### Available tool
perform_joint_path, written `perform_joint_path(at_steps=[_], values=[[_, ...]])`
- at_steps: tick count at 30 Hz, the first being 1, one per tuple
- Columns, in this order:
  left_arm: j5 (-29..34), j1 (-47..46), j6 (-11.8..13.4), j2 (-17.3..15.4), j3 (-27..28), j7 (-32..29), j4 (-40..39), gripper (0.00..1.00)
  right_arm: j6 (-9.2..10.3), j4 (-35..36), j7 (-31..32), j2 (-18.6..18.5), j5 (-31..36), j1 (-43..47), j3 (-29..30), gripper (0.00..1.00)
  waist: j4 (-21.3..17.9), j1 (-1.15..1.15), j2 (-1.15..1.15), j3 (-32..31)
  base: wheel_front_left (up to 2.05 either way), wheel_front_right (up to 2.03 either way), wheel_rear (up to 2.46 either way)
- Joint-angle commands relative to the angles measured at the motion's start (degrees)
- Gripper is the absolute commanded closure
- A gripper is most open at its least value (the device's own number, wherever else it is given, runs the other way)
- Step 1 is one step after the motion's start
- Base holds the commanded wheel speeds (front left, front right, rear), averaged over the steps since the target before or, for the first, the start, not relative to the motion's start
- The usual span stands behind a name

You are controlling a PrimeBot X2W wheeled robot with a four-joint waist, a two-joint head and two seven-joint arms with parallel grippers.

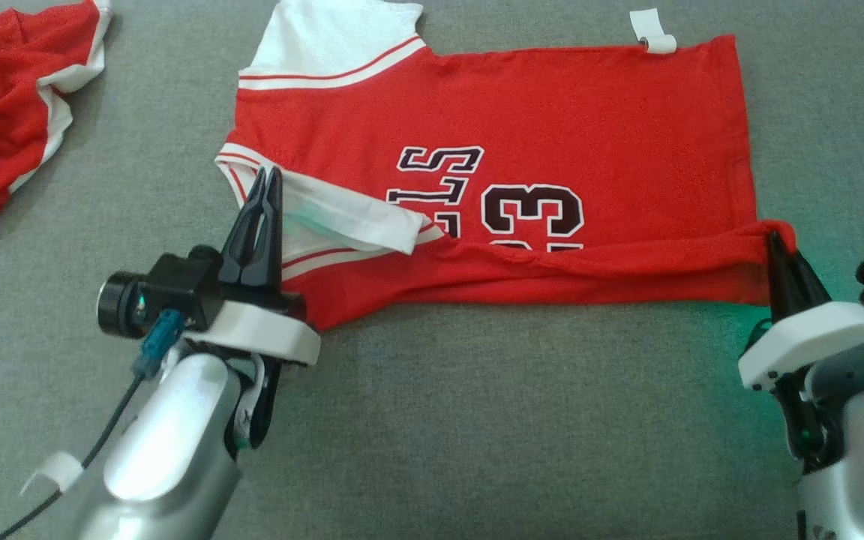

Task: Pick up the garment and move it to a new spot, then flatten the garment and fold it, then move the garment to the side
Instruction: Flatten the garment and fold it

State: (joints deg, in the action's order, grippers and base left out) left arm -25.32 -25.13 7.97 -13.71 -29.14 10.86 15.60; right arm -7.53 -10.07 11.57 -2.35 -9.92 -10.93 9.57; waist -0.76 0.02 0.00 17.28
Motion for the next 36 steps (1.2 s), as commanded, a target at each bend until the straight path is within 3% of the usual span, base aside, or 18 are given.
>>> perform_joint_path(at_steps=[1,4,5,6,7,8,9,16,22,29,36], values=[[0.4,-3.1,-0.4,-0.7,2.3,0.8,-0.6,1.00,0.04,1.4,-0.8,-0.5,0.2,-2.0,-1.5,1.00,-0.2,-0.02,0.00,0.3,0.00,0.00,0.00],[0.6,-4.8,-0.8,-0.2,2.2,1.5,1.9,1.00,0.04,0.5,-1.9,-0.5,0.4,-3.2,-2.5,1.00,-0.4,-0.02,0.00,0.6,0.00,0.00,0.00],[0.6,-5.3,-0.6,0.0,2.4,1.8,2.8,1.00,0.04,0.3,-2.4,-0.5,0.6,-3.6,-2.8,0.93,-0.5,-0.02,0.00,0.7,0.00,0.00,0.00],[0.7,-5.7,-0.4,0.1,2.8,2.1,3.6,1.00,0.04,0.2,-3.0,-0.5,0.6,-4.0,-3.2,0.67,-0.5,-0.02,0.00,0.7,0.00,0.00,0.00],[0.7,-6.0,-0.1,0.3,3.1,2.4,4.2,0.84,0.04,0.0,-3.9,-0.5,0.6,-4.3,-3.3,0.23,-0.6,-0.02,0.00,0.6,0.00,0.00,0.00],[0.8,-6.2,0.1,0.5,3.4,2.8,4.7,0.53,0.04,-0.2,-4.6,-0.5,0.6,-4.7,-3.3,0.00,-0.6,-0.02,0.00,0.6,0.00,0.00,0.00],[0.8,-6.3,0.1,0.7,3.6,3.1,5.0,0.00,0.04,-0.5,-5.1,-0.5,0.7,-4.9,-3.4,0.00,-0.6,-0.02,0.00,0.4,0.00,0.00,0.00],[1.1,-3.7,-0.3,1.9,4.6,4.0,2.2,0.00,0.04,0.0,-7.2,-0.5,2.3,-3.5,-2.5,0.00,0.2,-0.02,0.00,-1.3,0.00,0.00,0.00],[-0.2,4.2,-0.1,1.4,5.7,4.0,-3.2,0.00,0.04,4.2,-5.8,-0.5,4.1,0.8,-1.7,0.00,0.6,-0.02,0.00,-3.4,0.00,0.00,0.00],[-4.5,13.6,1.7,-1.4,6.2,-5.2,-5.3,0.00,0.04,8.1,-2.4,-0.5,5.2,5.2,-0.9,0.00,0.8,-0.02,0.00,-4.2,0.00,0.00,0.00],[-8.2,15.8,3.3,-2.2,7.4,-11.9,-6.1,0.00,0.04,9.4,-0.2,-0.5,4.8,5.9,-1.2,0.00,0.1,-0.02,0.00,-2.9,0.00,0.00,0.00]])
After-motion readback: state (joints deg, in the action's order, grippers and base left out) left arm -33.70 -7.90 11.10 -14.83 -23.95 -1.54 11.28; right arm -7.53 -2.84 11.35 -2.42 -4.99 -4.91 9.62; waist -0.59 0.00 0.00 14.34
